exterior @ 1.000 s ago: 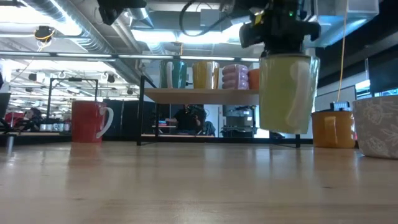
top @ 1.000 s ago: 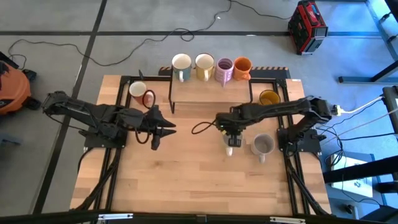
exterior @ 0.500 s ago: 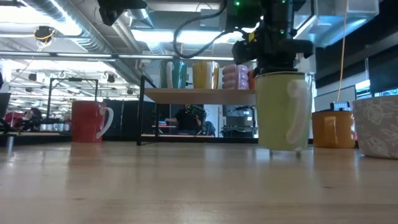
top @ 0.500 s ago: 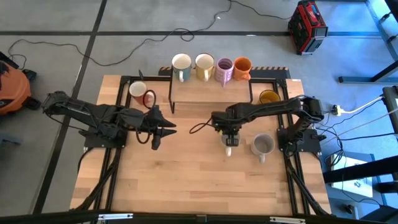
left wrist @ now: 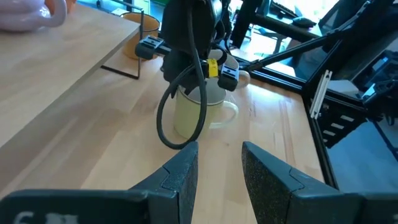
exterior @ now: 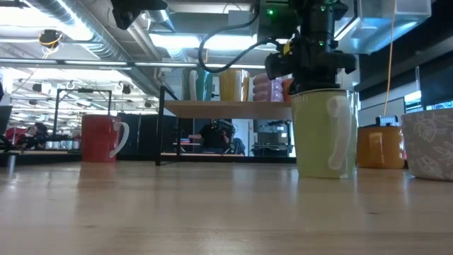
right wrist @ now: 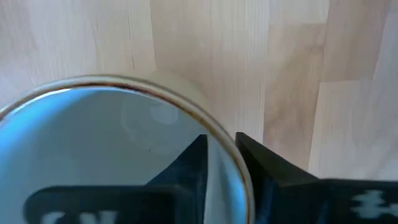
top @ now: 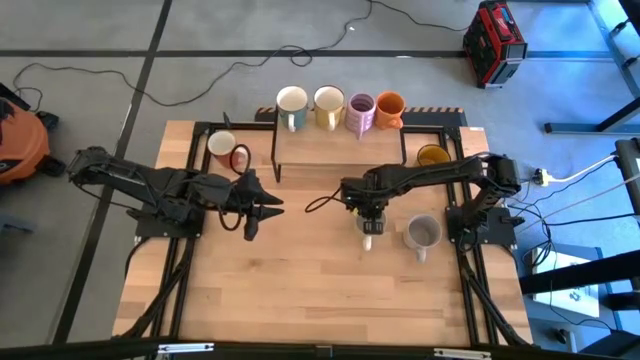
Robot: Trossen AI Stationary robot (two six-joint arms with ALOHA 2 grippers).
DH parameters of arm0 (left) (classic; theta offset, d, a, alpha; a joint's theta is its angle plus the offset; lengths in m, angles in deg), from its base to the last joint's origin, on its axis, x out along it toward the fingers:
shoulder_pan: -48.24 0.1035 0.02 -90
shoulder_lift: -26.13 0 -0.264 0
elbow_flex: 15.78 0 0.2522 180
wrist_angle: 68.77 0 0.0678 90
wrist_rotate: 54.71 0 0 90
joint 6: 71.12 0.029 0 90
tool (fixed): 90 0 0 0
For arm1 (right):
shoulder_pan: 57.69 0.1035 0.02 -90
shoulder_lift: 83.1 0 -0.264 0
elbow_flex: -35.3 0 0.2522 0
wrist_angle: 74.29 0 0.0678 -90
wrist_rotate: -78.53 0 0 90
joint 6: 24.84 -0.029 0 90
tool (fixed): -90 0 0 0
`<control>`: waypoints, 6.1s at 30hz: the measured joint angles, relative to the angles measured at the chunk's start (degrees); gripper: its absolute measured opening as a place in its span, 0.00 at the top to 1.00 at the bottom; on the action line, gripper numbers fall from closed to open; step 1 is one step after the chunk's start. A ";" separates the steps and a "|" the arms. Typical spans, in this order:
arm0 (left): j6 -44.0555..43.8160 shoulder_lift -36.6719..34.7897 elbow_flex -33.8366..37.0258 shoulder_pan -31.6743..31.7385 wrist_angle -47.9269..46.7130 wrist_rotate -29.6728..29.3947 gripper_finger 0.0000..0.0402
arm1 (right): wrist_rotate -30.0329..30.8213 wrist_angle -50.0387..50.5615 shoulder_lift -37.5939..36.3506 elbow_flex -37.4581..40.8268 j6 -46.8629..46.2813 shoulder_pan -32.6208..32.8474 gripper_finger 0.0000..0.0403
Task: Place coffee mugs
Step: Put the green mug on the shelf
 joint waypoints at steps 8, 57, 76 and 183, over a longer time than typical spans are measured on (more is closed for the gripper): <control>-0.07 0.00 0.00 0.00 0.00 0.42 0.71 | -0.39 14.96 -0.83 -12.51 0.43 0.02 0.65; -1.73 0.02 0.00 0.00 0.00 -1.09 0.71 | 37.32 -48.49 -15.74 35.18 -47.30 38.84 0.62; -1.65 0.02 0.00 0.00 0.00 -1.09 0.71 | 40.46 -68.06 -4.12 35.11 -37.00 34.14 0.73; -1.42 0.02 0.00 0.00 0.17 -6.03 0.71 | -16.33 -32.50 -42.91 28.64 21.35 -28.89 0.81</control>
